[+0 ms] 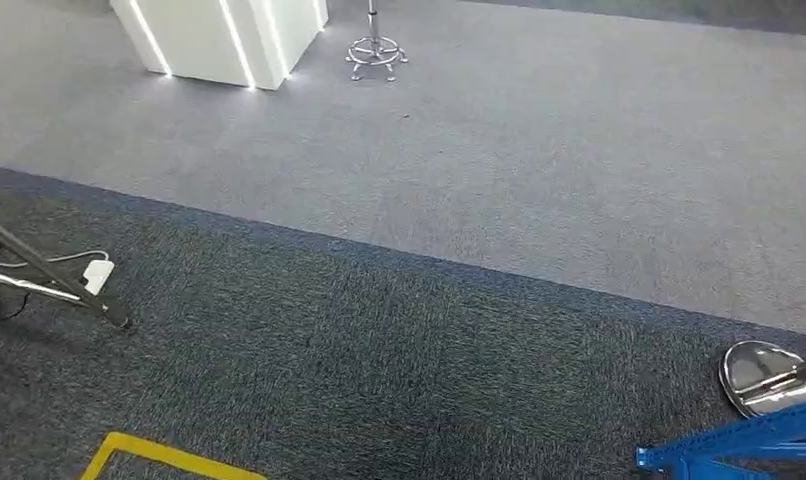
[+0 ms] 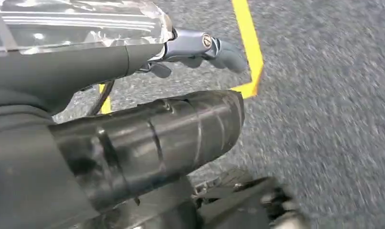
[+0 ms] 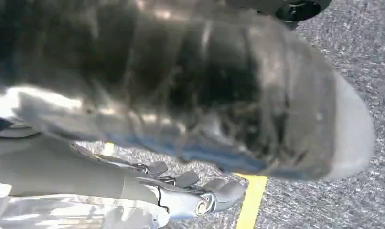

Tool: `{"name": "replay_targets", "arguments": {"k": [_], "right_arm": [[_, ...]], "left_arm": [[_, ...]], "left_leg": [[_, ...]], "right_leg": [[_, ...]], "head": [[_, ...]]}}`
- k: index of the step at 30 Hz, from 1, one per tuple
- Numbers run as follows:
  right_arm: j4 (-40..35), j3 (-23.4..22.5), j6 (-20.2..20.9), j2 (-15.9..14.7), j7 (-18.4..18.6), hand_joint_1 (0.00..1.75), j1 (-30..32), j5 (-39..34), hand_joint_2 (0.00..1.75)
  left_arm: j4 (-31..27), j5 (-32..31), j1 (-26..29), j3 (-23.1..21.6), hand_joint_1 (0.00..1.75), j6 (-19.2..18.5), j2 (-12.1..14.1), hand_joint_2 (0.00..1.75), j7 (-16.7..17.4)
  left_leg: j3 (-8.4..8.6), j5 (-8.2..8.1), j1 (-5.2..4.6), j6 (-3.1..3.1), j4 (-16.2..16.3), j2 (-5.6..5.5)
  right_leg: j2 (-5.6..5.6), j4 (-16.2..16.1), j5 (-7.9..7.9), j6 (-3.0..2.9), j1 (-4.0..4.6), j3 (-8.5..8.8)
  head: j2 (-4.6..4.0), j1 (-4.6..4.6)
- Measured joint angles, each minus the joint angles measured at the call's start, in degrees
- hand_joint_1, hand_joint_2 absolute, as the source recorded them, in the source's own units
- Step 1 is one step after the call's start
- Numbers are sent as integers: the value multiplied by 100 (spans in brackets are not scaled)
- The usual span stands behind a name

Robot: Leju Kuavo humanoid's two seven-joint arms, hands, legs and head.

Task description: Take the parts from the cabinet and place them on the table.

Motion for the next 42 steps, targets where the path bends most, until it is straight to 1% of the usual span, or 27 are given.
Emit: {"name": "replay_targets", "arguments": {"k": [2,4,5,6,10,11,12,13,15,16,18,19,20,21,25,26,28,30,31,32,34,35,36,37,40,41,42], "right_arm": [[0,9,-11,0,37,0,9,19,0],[0,17,-79,13,81,0,7,33,0],[2,33,-124,35,115,0,10,50,0],[7,37,-142,61,161,0,-3,74,0],[22,83,-116,92,291,0,25,173,0],[22,87,-59,90,302,0,30,181,0],[22,90,-28,90,302,0,31,194,0],[24,94,13,90,297,0,22,212,0],[24,112,35,83,286,0,16,234,0],[24,125,37,79,282,0,19,249,0],[24,142,39,68,284,0,44,304,0],[24,153,42,61,282,0,49,319,0],[24,177,68,42,275,0,45,336,0],[22,186,85,39,267,0,26,339,0],[22,197,120,13,258,0,46,341,0],[22,199,118,13,256,0,43,341,0],[22,201,118,7,249,0,33,343,0],[22,205,118,2,247,0,29,345,0],[22,205,118,2,247,0,31,345,0],[22,205,118,0,247,0,35,345,0],[22,208,118,-4,249,0,39,345,0],[22,208,118,-2,247,0,39,345,0],[24,210,118,-2,247,0,41,345,0],[24,210,120,-4,247,0,21,345,0],[26,214,122,-4,247,0,57,347,0],[28,214,122,-7,247,0,66,347,0],[28,214,122,-7,247,0,64,347,0]], "left_arm": [[0,7,27,4,0,-11,0,0,17],[-2,13,25,7,0,-24,4,0,17],[0,17,29,11,0,-24,19,0,17],[0,22,36,20,0,-31,35,0,24],[-2,-46,8,17,0,-79,42,0,116],[-2,-65,3,15,0,-79,42,0,127],[0,-79,1,13,0,-79,42,0,127],[0,-107,6,9,0,-79,42,0,125],[0,-120,27,9,0,-76,42,0,122],[0,-120,26,9,0,-70,44,0,116],[0,-120,8,9,0,-66,44,0,105],[0,-120,-2,7,0,-66,44,0,96],[0,-120,-4,4,0,-66,44,0,87],[0,-120,1,4,0,-61,44,0,85],[0,-120,-51,2,0,-50,44,0,85],[0,-125,-55,-2,0,-46,44,0,96],[0,-127,-49,0,0,-37,44,0,120],[0,-127,-33,0,0,-37,44,0,127],[0,-127,-21,0,0,-37,44,0,129],[0,-127,-5,0,0,-37,44,0,131],[0,-127,1,0,0,-37,44,0,133],[0,-127,-2,0,0,-31,44,0,131],[0,-127,12,0,0,-28,46,0,133],[-2,-127,13,0,0,-24,50,0,133],[0,-127,-19,0,0,-24,50,0,133],[-2,-127,-18,0,0,-24,46,0,133],[0,-127,-23,0,0,-24,46,0,133]], "left_leg": [[-68,246,-2,29,-14,-8],[280,825,-3,82,-902,-92],[468,1057,-3,114,-1388,-355],[493,987,2,129,-1540,-639],[542,1054,-39,209,-1622,-385],[574,1109,1,265,-1693,-278],[587,1119,-9,305,-1731,-215],[584,1121,-22,320,-1731,-131],[584,1102,-41,339,-1730,53],[584,1092,-45,334,-1727,147],[603,1072,-43,314,-1727,277],[625,1055,-40,296,-1724,340],[657,1031,-41,265,-1717,399],[668,998,-77,225,-1707,448],[774,948,-70,86,-1728,625],[771,891,-37,42,-1699,565],[544,529,-16,16,-1155,125],[88,115,-16,-5,-238,8],[-88,56,-16,-4,89,-4],[-132,175,-15,6,108,-4],[142,705,-15,40,-605,-42],[368,996,-14,65,-1140,-157],[502,1096,-8,93,-1529,-445],[526,1050,5,100,-1644,-605],[550,1064,-58,156,-1621,-431],[571,1117,3,223,-1703,-358],[591,1142,-9,257,-1740,-261]], "right_leg": [[175,23,-7,-6,22,11],[342,50,-20,4,26,22],[405,59,-27,15,15,10],[453,99,-34,50,49,-19],[711,43,31,219,-9,-76],[560,107,-14,216,-26,-77],[212,323,-182,228,9,-183],[40,723,-419,252,14,-387],[-61,1559,-775,299,-17,-804],[-79,1792,-801,318,-34,-922],[-118,1393,-481,340,-65,-704],[-189,862,-232,340,-72,-412],[-381,269,-18,323,-67,-69],[-595,43,-77,274,-11,39],[-352,23,-62,136,40,19],[-279,-41,-16,74,-35,76],[-198,-61,0,7,-21,76],[-65,-59,-2,-15,2,63],[21,-51,-2,-15,11,63],[111,-46,-5,-17,17,70],[281,-27,-14,-8,20,91],[353,-10,-25,8,17,100],[406,6,-37,26,1,87],[463,70,-56,71,42,42],[649,5,-4,197,-33,-7],[635,23,-10,223,-11,-4],[298,131,-104,224,-5,-40]], "head": [[0,-2],[0,-2],[0,0],[0,2],[0,0],[0,0],[0,13],[0,9],[0,7],[0,9],[0,9],[0,9],[0,9],[0,9],[0,2],[0,0],[0,-4],[0,-2],[0,-4],[0,-2],[0,-4],[0,-4],[0,-2],[0,0],[0,-4],[0,3],[0,0]]}}
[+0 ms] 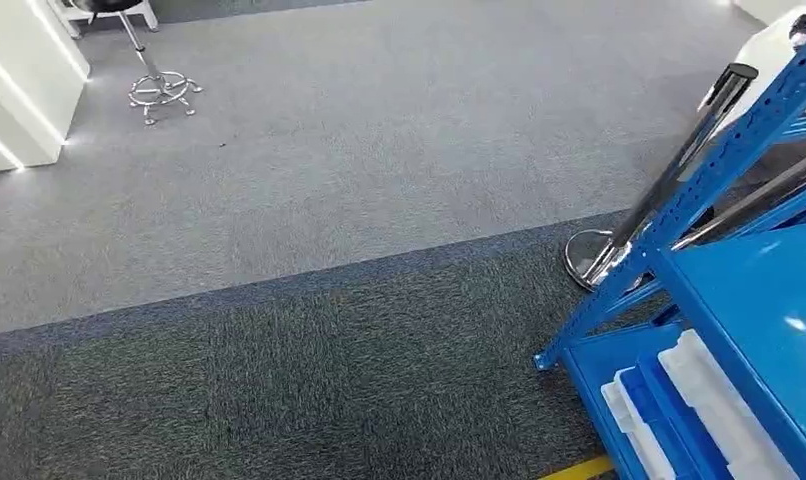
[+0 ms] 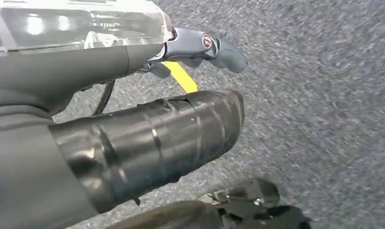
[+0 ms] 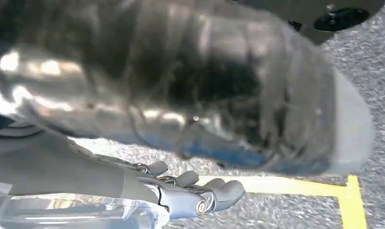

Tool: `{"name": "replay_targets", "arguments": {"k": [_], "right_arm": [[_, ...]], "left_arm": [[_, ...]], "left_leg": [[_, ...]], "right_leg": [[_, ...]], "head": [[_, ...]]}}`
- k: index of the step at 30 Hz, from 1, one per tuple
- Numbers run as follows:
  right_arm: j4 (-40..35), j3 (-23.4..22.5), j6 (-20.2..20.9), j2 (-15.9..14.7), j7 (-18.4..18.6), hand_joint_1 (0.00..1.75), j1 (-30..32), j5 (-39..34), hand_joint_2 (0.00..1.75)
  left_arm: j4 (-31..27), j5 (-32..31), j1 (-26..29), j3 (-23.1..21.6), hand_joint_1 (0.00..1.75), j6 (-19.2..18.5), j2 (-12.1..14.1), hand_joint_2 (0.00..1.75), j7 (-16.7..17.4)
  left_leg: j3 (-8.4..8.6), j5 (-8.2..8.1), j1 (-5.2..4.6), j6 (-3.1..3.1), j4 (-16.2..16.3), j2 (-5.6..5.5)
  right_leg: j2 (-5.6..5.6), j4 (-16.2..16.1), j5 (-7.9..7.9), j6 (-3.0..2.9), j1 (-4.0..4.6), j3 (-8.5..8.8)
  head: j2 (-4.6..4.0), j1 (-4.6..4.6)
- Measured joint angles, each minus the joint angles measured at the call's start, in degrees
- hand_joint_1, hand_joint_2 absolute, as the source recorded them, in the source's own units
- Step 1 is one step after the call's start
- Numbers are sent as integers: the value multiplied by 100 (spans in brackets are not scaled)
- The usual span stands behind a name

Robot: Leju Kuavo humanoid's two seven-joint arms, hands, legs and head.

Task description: Take the parts from the cabinet and place them on the table.

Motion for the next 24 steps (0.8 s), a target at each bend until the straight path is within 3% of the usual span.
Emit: {"name": "replay_targets", "arguments": {"k": [1,2,3,4,5,6,7,8,9,10,11,13,14,15,16,18,19,20,21,23,24], "right_arm": [[0,2,0,0,0,0,-4,0,0],[0,4,0,0,0,0,-20,2,0],[0,7,2,0,0,0,-24,9,0],[0,9,4,0,0,0,-23,15,0],[0,11,7,0,9,0,-20,28,0],[0,13,7,0,20,0,-11,35,0],[0,13,7,-4,26,0,3,50,0],[0,13,7,-7,35,0,3,52,0],[0,13,7,-9,37,0,-3,63,0],[0,15,7,-9,39,0,-25,66,0],[0,17,9,-9,42,0,-32,68,0],[0,17,15,-13,44,0,-13,68,0],[0,17,15,-13,44,0,-8,68,0],[0,20,17,-13,44,0,-8,70,0],[0,20,17,-15,44,0,-19,70,0],[0,20,28,-24,44,0,-36,72,0],[0,20,42,-24,39,0,-36,76,0],[0,20,59,-26,35,0,-33,85,0],[0,20,70,-26,33,0,-29,85,0],[0,22,92,-28,35,0,-29,90,0],[0,22,94,-28,35,0,-29,92,0]], "left_arm": [[0,-2,5,0,0,0,0,0,0],[0,-4,22,0,0,2,0,0,0],[0,-4,40,2,0,4,0,0,2],[0,-4,46,2,0,11,2,0,2],[0,-7,42,2,0,18,4,0,2],[0,-7,36,2,0,20,2,0,2],[0,-9,28,2,0,24,0,0,2],[0,-11,26,0,0,26,0,0,2],[0,-11,29,0,0,31,-2,0,2],[-2,-11,32,2,0,35,-2,0,2],[0,-9,30,2,0,44,-2,0,2],[0,-7,-8,2,0,55,-2,0,2],[-2,-7,-27,2,0,61,-4,0,2],[0,-7,-32,2,0,66,-4,0,4],[0,-7,-33,2,0,68,-7,0,4],[0,-4,-12,2,0,68,-9,0,15],[0,0,-9,2,0,68,-9,0,28],[0,4,4,2,0,68,-9,0,39],[0,7,16,2,0,68,-9,0,48],[0,7,12,2,0,68,-9,0,59],[0,7,12,2,0,70,-9,0,68]], "left_leg": [[1,2,-5,43,-7,60],[-3,-5,-18,53,-6,152],[-3,-13,-30,60,-6,256],[-7,-23,-34,66,-3,344],[-3,-34,-34,57,0,419],[7,-47,-33,48,1,485],[27,-66,-29,36,6,551],[55,-89,-29,11,11,610],[89,-118,-36,-23,21,669],[69,-153,-78,-74,29,706],[86,-173,-73,-109,39,738],[158,-180,-71,-162,22,821],[196,-202,-67,-201,18,885],[180,-277,-22,-246,102,664],[70,-460,-17,-254,348,418],[-358,-910,-11,-271,1232,284],[-572,-1043,-12,-276,1636,265],[-708,-1039,-11,-272,1858,263],[-697,-859,-12,-258,1756,260],[-382,-296,-12,-208,930,185],[-193,-45,-12,-178,457,0]], "right_leg": [[-225,276,-196,17,15,-139],[-318,752,-448,42,6,-371],[-355,1218,-646,62,-9,-603],[-368,1546,-740,82,-20,-772],[-380,1643,-707,100,-31,-823],[-398,1491,-565,110,-39,-740],[-441,1061,-312,113,-52,-508],[-555,501,-57,105,-53,-207],[-779,2,85,81,-45,66],[-864,-62,14,32,32,92],[-768,-84,33,-24,22,82],[-687,-68,13,-78,54,57],[-613,-112,32,-124,26,73],[-569,-141,59,-160,-7,116],[-517,-142,59,-201,-10,114],[-401,-136,61,-245,6,100],[-327,-128,61,-250,19,94],[-249,-115,58,-254,29,92],[-160,-100,54,-258,35,94],[7,-73,43,-250,39,101],[69,-63,38,-242,37,99]], "head": [[0,24],[0,20],[0,20],[0,20],[0,20],[0,24],[0,20],[0,24],[0,22],[0,22],[0,15],[0,13],[0,18],[0,15],[0,13],[0,13],[0,13],[0,13],[0,13],[0,13],[0,13]]}}
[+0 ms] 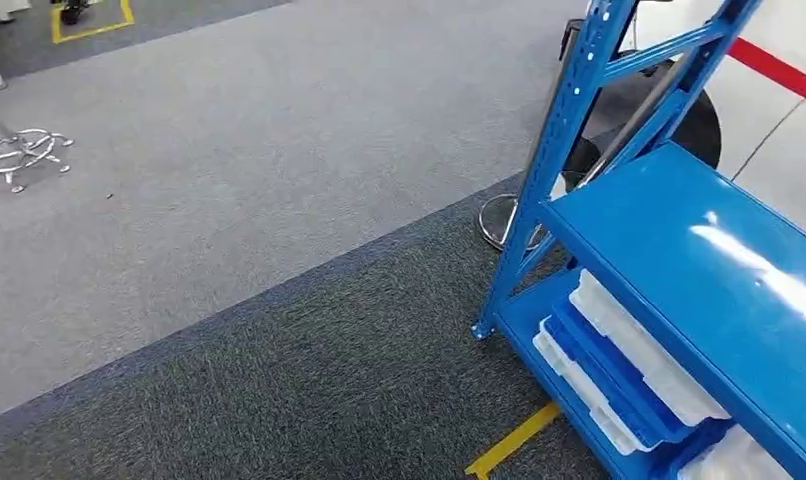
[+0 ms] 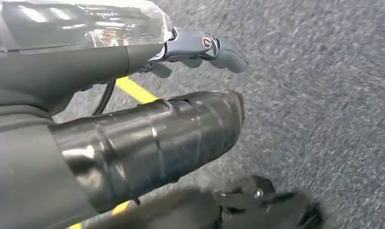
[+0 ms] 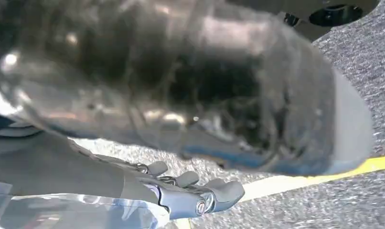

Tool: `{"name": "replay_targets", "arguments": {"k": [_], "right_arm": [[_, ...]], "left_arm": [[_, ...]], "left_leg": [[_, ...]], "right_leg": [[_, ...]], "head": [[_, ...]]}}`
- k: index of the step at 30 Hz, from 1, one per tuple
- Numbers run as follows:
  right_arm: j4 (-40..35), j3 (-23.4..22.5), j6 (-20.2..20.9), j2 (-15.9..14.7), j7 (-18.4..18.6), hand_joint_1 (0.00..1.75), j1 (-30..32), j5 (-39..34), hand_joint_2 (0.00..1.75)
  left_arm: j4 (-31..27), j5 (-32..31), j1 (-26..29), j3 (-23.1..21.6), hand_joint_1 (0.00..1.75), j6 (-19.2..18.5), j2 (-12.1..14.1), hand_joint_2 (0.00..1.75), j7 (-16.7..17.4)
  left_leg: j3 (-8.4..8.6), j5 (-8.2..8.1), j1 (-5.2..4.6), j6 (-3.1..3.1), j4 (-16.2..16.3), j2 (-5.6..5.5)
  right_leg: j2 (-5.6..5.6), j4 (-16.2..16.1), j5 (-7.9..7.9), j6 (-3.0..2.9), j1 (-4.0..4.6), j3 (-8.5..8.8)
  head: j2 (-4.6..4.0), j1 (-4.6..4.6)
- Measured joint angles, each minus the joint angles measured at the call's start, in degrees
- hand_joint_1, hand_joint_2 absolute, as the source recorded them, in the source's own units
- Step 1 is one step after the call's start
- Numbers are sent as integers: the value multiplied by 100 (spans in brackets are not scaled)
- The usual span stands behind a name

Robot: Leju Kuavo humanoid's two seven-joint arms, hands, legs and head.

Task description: Take the parts from the cabinet and place them on the table.

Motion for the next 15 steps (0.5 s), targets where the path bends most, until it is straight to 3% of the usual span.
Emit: {"name": "replay_targets", "arguments": {"k": [1,2,4,6,7,9,10,11,12,13,14,15], "right_arm": [[0,2,2,0,0,0,-1,2,0],[0,2,4,0,0,0,-13,4,0],[0,7,-11,-2,4,0,3,9,0],[0,9,-18,0,18,0,20,9,0],[0,9,-50,0,46,0,13,9,0],[2,9,-107,15,66,0,-6,9,0],[2,11,-131,31,89,0,-9,9,0],[2,11,-142,31,92,0,-9,9,0],[2,11,-151,37,98,0,-4,9,0],[2,11,-164,39,103,0,3,9,0],[4,11,-175,42,103,0,6,9,0],[4,11,-184,42,105,0,2,9,0]], "left_arm": [[0,0,19,2,0,2,2,0,9],[0,2,10,2,0,11,2,0,15],[0,2,-4,2,0,15,2,0,17],[0,2,5,4,0,17,-15,0,17],[-2,0,-9,4,0,20,-42,0,20],[0,0,-10,4,0,28,-50,0,24],[0,0,-2,4,0,28,-52,0,35],[0,0,9,4,0,28,-52,0,37],[0,0,22,4,0,28,-52,0,46],[0,0,20,4,0,28,-52,0,46],[0,2,7,4,0,31,-52,0,46],[0,2,-3,4,0,31,-55,0,46]], "left_leg": [[72,-38,3,35,-209,-303],[85,-37,9,30,-326,-325],[97,-35,-37,49,-301,-214],[121,17,-7,126,-379,-74],[142,78,29,161,-464,4],[133,80,21,180,-483,161],[138,69,3,191,-482,263],[143,56,-5,201,-480,352],[150,49,-8,197,-478,437],[158,38,-8,190,-474,506],[171,24,-6,177,-466,566],[191,4,-6,162,-453,614]], "right_leg": [[44,11,1,16,-2,-28],[121,45,4,68,4,-71],[245,7,44,152,-54,-104],[391,-69,96,245,-32,-114],[303,44,5,258,-49,-140],[-179,832,-461,280,-16,-523],[-331,1304,-657,290,-20,-742],[-408,1577,-732,295,-24,-870],[-454,1583,-668,302,-32,-863],[-490,1323,-494,305,-43,-715],[-551,859,-265,303,-49,-453],[-693,364,-67,290,-48,-163]], "head": [[0,4],[0,0],[0,-2],[0,2],[0,2],[0,15],[0,15],[0,15],[0,13],[0,15],[0,15],[0,15]]}}
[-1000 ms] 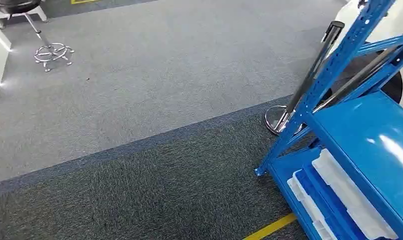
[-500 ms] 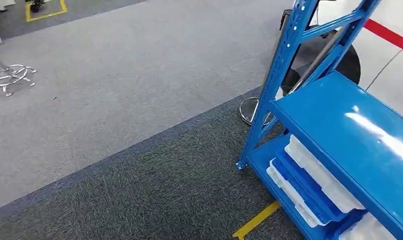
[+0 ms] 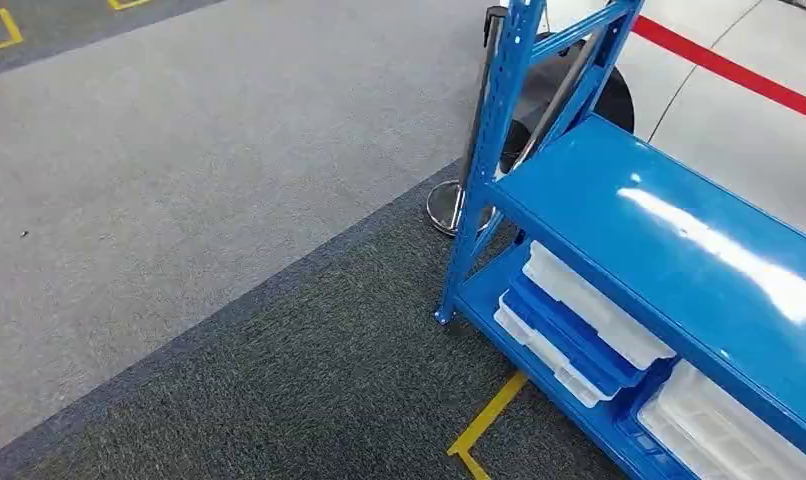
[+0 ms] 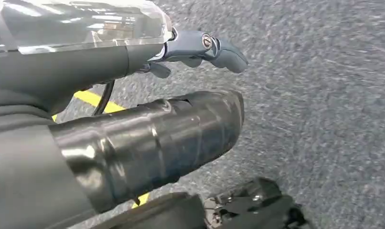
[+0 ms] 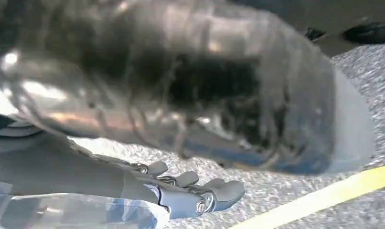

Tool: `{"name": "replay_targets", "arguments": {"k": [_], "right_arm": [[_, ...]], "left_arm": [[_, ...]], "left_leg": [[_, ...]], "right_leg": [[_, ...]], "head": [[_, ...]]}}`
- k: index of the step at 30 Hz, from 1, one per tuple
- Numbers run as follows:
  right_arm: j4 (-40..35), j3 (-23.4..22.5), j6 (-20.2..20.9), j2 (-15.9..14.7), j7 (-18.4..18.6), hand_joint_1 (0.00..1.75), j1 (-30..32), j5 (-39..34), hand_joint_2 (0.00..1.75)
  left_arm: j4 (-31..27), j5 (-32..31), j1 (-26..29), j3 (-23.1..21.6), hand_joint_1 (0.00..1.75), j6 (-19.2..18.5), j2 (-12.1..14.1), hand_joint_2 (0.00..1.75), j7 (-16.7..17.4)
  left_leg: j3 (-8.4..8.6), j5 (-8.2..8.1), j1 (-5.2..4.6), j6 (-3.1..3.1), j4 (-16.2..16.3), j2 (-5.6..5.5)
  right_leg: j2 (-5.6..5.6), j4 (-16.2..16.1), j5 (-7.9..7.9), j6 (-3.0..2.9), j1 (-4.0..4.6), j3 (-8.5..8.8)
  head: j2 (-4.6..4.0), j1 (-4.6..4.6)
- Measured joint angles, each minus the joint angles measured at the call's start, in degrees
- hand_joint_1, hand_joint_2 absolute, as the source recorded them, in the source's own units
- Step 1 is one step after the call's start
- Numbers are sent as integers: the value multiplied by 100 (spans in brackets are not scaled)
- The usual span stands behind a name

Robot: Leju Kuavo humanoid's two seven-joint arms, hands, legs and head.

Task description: Take the parts from the cabinet and place them on the table.

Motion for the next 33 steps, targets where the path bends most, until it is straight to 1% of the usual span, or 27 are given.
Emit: {"name": "replay_targets", "arguments": {"k": [1,2,3,5,6,7,8,9,11,12,13,15,16,17,19,21,22,23,24,26,27,28,29,30,31,32,33], "right_arm": [[0,2,-2,2,0,0,-13,0,0],[0,7,7,7,-2,0,-30,0,0],[-2,9,15,7,-4,0,-27,4,0],[0,9,99,7,-2,0,-5,24,0],[0,9,107,7,-2,0,-2,31,0],[0,11,107,7,-2,0,-1,46,0],[-2,11,107,4,0,0,-6,59,0],[-2,13,107,4,2,0,-18,70,0],[-2,15,109,4,0,0,-16,74,0],[-2,15,109,4,2,0,-12,74,0],[-2,15,109,4,2,0,-6,76,0],[-2,15,109,4,2,0,-5,83,0],[-2,17,112,4,2,0,-5,87,0],[4,17,123,15,2,0,-16,90,0],[4,24,133,15,2,0,-14,105,0],[7,24,142,15,2,0,20,105,0],[9,24,140,9,2,0,21,109,0],[9,26,142,9,2,0,18,122,0],[9,26,142,9,4,0,8,127,0],[9,28,142,9,4,0,-3,131,0],[9,28,144,9,4,0,-2,133,0],[9,28,144,9,4,0,4,133,0],[9,28,146,9,4,0,15,136,0],[7,28,146,7,4,0,20,138,0],[7,28,146,2,4,0,17,138,0],[7,28,153,2,4,0,6,140,0],[7,31,168,2,0,0,-6,140,0]], "left_arm": [[0,0,-1,0,0,0,-2,0,0],[0,0,1,0,0,0,-2,0,0],[0,0,-1,2,0,0,-4,0,0],[0,0,-17,2,0,0,-9,0,0],[0,0,-29,2,0,0,-13,0,-2],[0,0,-33,2,0,0,-13,0,-6],[0,0,-31,2,0,2,-18,0,-13],[0,2,-20,2,0,2,-22,0,-13],[0,2,-2,2,0,2,-22,0,-13],[0,2,8,2,0,2,-22,0,-13],[0,2,17,2,0,2,-22,0,-13],[0,2,16,2,0,2,-20,0,-13],[0,2,17,2,0,2,-20,0,-13],[0,5,27,4,0,2,-15,0,-9],[0,9,0,4,0,4,-15,0,-13],[0,13,-12,4,0,4,-20,0,-13],[0,13,-9,4,0,4,-37,0,-11],[-2,15,-14,7,0,13,-33,0,-13],[0,13,-7,7,0,15,-33,0,-13],[0,13,22,7,0,20,-33,0,-13],[-2,13,27,7,0,22,-33,0,-11],[0,13,23,7,0,22,-33,0,-11],[0,13,18,7,0,22,-33,0,-11],[0,13,16,7,0,22,-35,0,-11],[0,13,17,7,0,22,-39,0,-11],[-2,11,22,7,0,22,-37,0,-11],[0,11,18,7,0,22,-37,0,-11]], "left_leg": [[23,-23,-15,-32,10,50],[11,-64,-54,-78,41,84],[33,-76,-53,-106,37,146],[104,-86,-46,-159,22,240],[117,-120,-40,-206,39,271],[94,-205,-2,-247,139,15],[-36,-389,3,-261,405,-222],[-242,-634,7,-273,844,-315],[-684,-987,6,-284,1739,-351],[-791,-964,6,-280,1913,-352],[-761,-785,6,-263,1784,-354],[-389,-200,5,-201,871,-436],[-186,40,4,-159,384,-632],[-111,-21,3,-124,174,-850],[-95,-25,-19,-127,100,-776],[-53,15,9,-63,43,-675],[-28,63,43,-28,-19,-570],[-19,72,38,21,-55,-531],[-19,71,30,28,-55,-457],[-17,46,16,38,-43,-290],[-13,32,15,36,-39,-207],[1,14,15,28,-34,-131],[20,-3,16,16,-31,-83],[55,-27,19,-8,-27,-23],[97,-56,19,-33,-22,35],[115,-83,-9,-73,-13,78],[106,-118,-45,-119,16,114]], "right_leg": [[-294,-365,19,-30,17,199],[-292,-401,7,-69,68,208],[-189,-395,18,-113,63,198],[-83,-382,7,-172,79,175],[-13,-432,39,-222,48,209],[34,-452,57,-249,28,221],[79,-452,62,-287,18,216],[141,-452,59,-307,20,210],[285,-445,57,-323,39,207],[360,-437,56,-324,42,210],[442,-431,54,-325,46,218],[611,-412,46,-312,49,232],[671,-404,40,-303,43,227],[719,-378,30,-278,70,204],[828,-387,46,-195,29,165],[942,-425,78,-105,42,150],[805,-366,29,-100,32,151],[499,-171,-133,-77,62,55],[354,196,-356,-51,52,-132],[254,1100,-741,-8,28,-583],[244,1337,-759,10,9,-708],[229,1256,-627,28,-9,-670],[201,957,-425,34,-19,-517],[140,431,-155,31,-25,-237],[-18,-128,80,16,-23,66],[-337,-386,20,-36,23,170],[-272,-407,63,-83,33,169]], "head": [[0,2],[0,0],[0,-11],[0,-11],[0,-9],[0,-9],[0,-15],[0,-11],[0,-11],[0,-13],[0,-13],[0,-13],[0,-11],[0,-9],[0,-11],[0,-11],[0,-11],[0,20],[0,17],[0,18],[0,17],[0,18],[0,18],[0,20],[0,17],[0,20],[0,13]]}}
